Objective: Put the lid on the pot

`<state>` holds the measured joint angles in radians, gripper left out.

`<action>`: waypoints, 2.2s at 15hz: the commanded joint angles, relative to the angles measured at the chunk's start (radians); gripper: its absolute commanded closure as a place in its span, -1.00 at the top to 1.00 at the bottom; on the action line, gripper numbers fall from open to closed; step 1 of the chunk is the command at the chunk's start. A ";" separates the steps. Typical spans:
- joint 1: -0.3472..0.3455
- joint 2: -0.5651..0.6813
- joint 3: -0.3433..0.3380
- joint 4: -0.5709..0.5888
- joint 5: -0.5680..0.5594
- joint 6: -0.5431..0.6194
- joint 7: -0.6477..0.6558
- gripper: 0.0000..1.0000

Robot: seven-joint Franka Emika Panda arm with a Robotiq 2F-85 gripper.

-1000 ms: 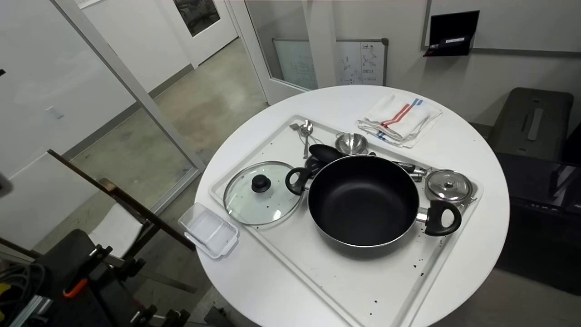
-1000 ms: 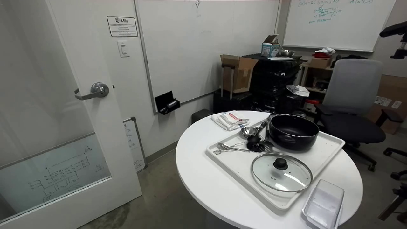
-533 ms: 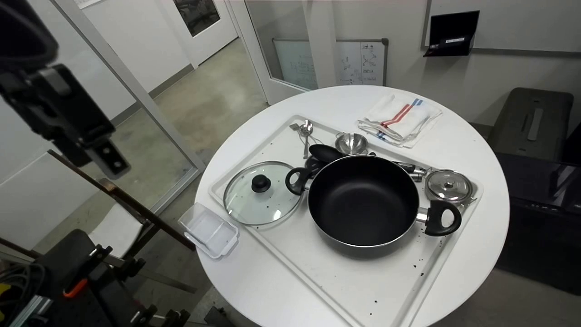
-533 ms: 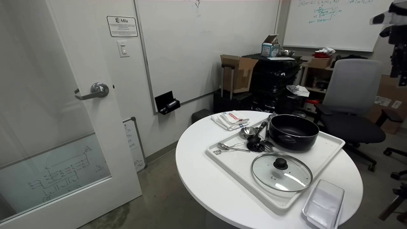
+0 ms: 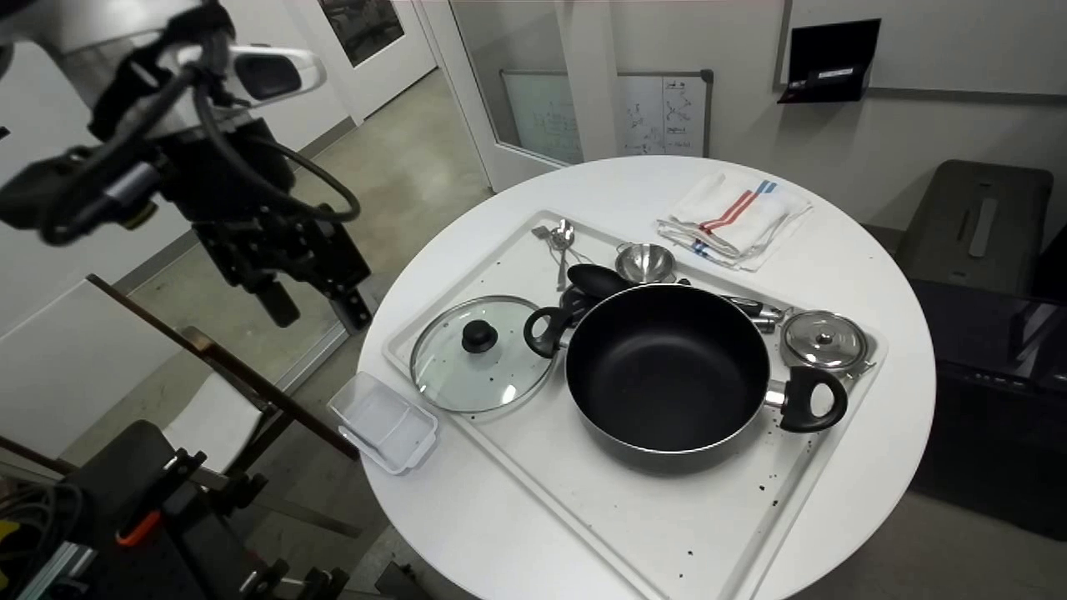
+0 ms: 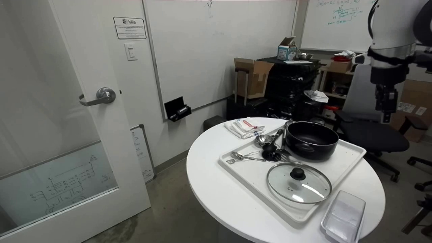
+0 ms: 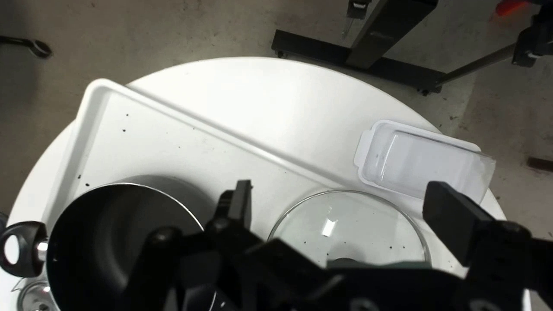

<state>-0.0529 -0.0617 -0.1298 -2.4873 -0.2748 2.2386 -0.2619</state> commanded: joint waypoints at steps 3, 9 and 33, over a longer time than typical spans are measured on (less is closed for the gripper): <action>-0.005 0.277 0.048 0.147 0.044 0.093 -0.049 1.00; -0.010 0.492 0.093 0.279 0.030 0.147 -0.057 1.00; 0.061 0.939 0.133 0.714 -0.035 0.114 -0.116 1.00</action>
<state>0.0042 0.8382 0.0030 -1.8140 -0.2845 2.3825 -0.3574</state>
